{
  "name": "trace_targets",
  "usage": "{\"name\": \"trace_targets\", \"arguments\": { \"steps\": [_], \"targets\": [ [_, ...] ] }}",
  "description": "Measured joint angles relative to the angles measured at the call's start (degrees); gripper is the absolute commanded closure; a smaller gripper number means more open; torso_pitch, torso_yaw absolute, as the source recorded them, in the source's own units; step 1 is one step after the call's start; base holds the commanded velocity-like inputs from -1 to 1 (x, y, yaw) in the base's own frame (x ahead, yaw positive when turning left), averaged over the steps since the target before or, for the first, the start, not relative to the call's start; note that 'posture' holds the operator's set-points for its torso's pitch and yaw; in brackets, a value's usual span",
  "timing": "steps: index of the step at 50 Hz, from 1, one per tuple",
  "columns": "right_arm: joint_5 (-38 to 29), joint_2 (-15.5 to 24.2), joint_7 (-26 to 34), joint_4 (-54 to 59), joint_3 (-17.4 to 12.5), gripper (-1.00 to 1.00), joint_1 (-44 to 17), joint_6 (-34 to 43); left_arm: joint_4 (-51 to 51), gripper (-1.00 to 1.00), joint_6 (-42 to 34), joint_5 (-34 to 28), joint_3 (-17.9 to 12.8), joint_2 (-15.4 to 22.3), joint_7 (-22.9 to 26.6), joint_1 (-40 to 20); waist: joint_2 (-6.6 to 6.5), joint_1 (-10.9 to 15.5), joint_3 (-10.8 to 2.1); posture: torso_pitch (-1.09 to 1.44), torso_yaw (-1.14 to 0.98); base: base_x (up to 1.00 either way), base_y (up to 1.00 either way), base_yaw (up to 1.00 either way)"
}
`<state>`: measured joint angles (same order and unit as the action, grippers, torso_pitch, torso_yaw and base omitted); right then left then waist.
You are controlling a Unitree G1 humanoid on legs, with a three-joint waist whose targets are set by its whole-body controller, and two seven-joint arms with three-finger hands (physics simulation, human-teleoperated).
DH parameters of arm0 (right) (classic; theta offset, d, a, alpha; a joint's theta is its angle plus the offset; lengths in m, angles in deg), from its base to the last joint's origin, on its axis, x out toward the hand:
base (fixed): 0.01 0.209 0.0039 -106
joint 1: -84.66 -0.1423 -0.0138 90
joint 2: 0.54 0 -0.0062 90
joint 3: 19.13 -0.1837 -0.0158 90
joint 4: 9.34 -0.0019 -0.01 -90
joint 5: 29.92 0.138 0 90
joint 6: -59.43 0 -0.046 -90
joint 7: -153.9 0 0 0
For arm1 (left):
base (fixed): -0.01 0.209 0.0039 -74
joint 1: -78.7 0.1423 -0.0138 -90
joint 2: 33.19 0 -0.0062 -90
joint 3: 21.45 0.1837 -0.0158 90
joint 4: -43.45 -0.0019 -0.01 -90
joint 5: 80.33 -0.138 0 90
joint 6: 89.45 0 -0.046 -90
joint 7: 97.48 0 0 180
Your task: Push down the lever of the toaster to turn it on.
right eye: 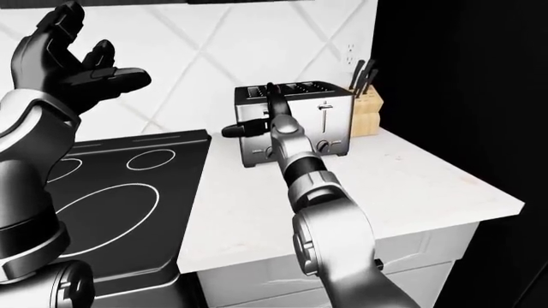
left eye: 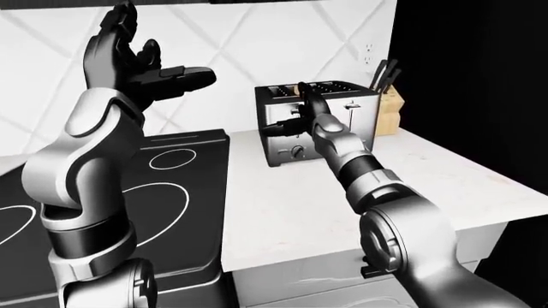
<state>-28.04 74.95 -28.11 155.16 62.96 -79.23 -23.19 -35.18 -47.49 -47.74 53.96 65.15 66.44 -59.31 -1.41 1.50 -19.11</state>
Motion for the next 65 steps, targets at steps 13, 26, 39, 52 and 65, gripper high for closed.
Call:
{"name": "trace_targets", "arguments": {
  "steps": [13,26,39,52,65],
  "targets": [
    [-0.58,-0.4,0.26,-0.38,0.06,-1.0,1.23,-1.31,-0.21,-1.0,0.22,-0.16,0.01,0.01,0.07,0.0,0.04,-0.13,-0.26,-0.49,0.0,0.0,0.0,0.0],
    [-0.9,-0.78,0.48,-0.3,0.03,-1.0,2.4,-1.98,0.09,-1.0,0.06,-0.04,-0.03,0.01,-0.05,-0.04,0.04,-0.25,-0.36,-0.49,0.0,0.0,0.0,0.0],
    [-1.39,-0.93,0.43,-0.37,0.1,-1.0,3.21,-2.07,-0.16,-1.0,0.24,-0.03,-0.02,0.05,-0.07,-0.08,0.12,-0.23,-0.45,-0.49,0.0,0.0,0.0,0.0],
    [-1.87,-1.04,0.26,-0.35,0.04,-1.0,3.83,-2.18,0.06,-1.0,0.19,0.17,-0.06,0.09,-0.14,-0.04,0.14,-0.18,-0.49,-0.49,0.0,0.0,0.0,0.0],
    [-2.45,-1.27,0.08,-0.17,-0.11,-1.0,4.58,-2.46,-0.3,-1.0,0.45,0.13,-0.08,0.09,-0.1,-0.1,0.17,-0.14,-0.55,-0.49,0.0,0.0,0.0,0.0]
  ]
}}
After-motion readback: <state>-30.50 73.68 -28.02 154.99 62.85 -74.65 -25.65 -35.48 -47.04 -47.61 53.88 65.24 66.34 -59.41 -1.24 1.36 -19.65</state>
